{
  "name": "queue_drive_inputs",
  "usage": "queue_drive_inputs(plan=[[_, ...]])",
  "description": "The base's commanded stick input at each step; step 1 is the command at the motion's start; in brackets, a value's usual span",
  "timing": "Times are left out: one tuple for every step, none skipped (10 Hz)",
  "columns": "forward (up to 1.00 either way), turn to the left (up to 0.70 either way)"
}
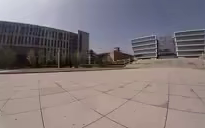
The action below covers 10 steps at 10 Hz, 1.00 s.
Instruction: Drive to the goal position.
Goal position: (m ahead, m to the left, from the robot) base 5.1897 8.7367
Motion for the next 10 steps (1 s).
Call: queue_drive_inputs(plan=[[0.7, 0.0], [0.7, 0.01], [0.7, 0.22], [0.7, 0.35], [0.7, 0.35], [0.7, 0.35], [0.7, 0.32], [0.7, 0.05], [0.7, 0.01], [0.7, 0.0]])
